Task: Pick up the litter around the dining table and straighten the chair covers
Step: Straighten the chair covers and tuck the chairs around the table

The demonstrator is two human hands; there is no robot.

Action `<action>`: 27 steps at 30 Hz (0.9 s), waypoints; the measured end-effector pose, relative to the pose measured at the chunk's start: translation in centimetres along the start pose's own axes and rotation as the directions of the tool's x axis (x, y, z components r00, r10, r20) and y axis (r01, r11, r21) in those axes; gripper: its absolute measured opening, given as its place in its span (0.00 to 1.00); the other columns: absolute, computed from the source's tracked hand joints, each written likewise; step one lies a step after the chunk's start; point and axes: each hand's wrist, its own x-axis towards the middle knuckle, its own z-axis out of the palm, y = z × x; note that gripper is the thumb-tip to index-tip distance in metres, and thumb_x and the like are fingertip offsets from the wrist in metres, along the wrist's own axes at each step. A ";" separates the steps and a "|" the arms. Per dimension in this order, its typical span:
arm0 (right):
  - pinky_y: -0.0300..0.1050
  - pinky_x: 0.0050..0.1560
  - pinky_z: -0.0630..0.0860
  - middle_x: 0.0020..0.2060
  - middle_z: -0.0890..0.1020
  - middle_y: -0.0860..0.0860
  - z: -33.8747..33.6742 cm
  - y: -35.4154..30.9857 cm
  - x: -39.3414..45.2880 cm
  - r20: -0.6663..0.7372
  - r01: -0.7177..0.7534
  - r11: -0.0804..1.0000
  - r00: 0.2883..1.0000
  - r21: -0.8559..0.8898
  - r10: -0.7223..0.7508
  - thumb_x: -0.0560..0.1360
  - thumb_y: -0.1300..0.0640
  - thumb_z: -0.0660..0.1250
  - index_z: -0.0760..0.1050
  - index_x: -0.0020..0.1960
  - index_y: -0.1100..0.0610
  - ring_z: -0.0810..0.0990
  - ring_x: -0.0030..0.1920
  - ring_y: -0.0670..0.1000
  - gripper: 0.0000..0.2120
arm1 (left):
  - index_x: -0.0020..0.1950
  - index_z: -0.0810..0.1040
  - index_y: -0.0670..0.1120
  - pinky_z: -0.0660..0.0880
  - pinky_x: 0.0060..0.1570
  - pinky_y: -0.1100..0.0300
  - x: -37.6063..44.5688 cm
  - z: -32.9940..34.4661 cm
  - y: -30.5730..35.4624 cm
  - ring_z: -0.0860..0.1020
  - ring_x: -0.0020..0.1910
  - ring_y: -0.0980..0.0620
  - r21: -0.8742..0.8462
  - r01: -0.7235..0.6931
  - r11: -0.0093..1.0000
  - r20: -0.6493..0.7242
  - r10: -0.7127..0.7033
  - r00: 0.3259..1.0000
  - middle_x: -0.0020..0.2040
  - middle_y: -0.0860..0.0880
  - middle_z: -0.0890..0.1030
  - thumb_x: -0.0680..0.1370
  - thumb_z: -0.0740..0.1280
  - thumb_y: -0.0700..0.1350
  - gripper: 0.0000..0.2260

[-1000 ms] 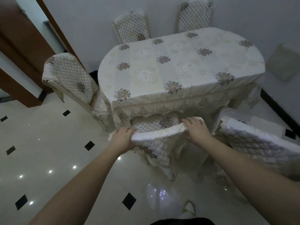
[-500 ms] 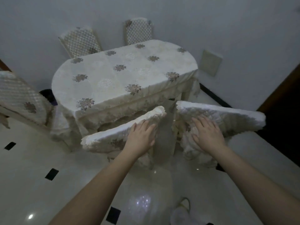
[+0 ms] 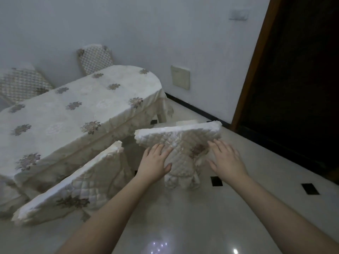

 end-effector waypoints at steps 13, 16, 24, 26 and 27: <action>0.50 0.74 0.50 0.73 0.64 0.50 1.8 3.4 7.3 0.021 0.129 0.989 0.991 0.068 -0.131 0.76 0.45 0.63 0.56 0.76 0.51 0.58 0.74 0.52 0.32 | 0.74 0.66 0.50 0.62 0.69 0.47 4.7 2.8 0.6 0.67 0.72 0.45 0.014 0.143 0.990 -0.008 -0.142 0.990 0.71 0.45 0.71 0.72 0.68 0.60 0.32; 0.51 0.74 0.49 0.74 0.62 0.51 2.8 2.2 10.0 0.034 0.128 0.988 0.991 0.084 -0.132 0.77 0.45 0.62 0.54 0.76 0.51 0.56 0.75 0.53 0.32 | 0.76 0.62 0.52 0.58 0.71 0.47 6.3 3.3 -1.4 0.63 0.74 0.45 -0.026 0.159 0.987 0.029 -0.158 0.987 0.74 0.46 0.66 0.72 0.67 0.63 0.35; 0.59 0.74 0.45 0.75 0.59 0.51 5.3 1.0 18.1 0.211 0.045 0.999 0.977 -0.017 -0.040 0.75 0.41 0.63 0.47 0.77 0.49 0.53 0.76 0.54 0.39 | 0.78 0.53 0.52 0.51 0.73 0.44 11.8 4.6 -7.1 0.52 0.77 0.45 0.047 0.214 0.976 0.025 -0.216 0.976 0.78 0.46 0.57 0.69 0.63 0.71 0.44; 0.60 0.73 0.44 0.74 0.61 0.50 6.0 1.4 19.5 0.280 0.004 1.000 0.960 -0.029 0.004 0.74 0.41 0.64 0.49 0.77 0.48 0.55 0.75 0.54 0.38 | 0.78 0.53 0.54 0.49 0.74 0.44 13.2 5.4 -8.7 0.52 0.77 0.45 0.060 0.212 0.976 0.118 -0.217 0.969 0.78 0.48 0.58 0.68 0.63 0.72 0.44; 0.60 0.73 0.45 0.73 0.63 0.50 6.6 1.6 19.9 0.309 -0.010 1.000 0.951 -0.025 0.017 0.74 0.42 0.65 0.51 0.76 0.48 0.56 0.74 0.54 0.37 | 0.76 0.57 0.54 0.50 0.73 0.44 14.0 5.9 -9.3 0.56 0.76 0.46 0.055 0.210 0.976 0.164 -0.216 0.963 0.75 0.48 0.63 0.68 0.63 0.73 0.43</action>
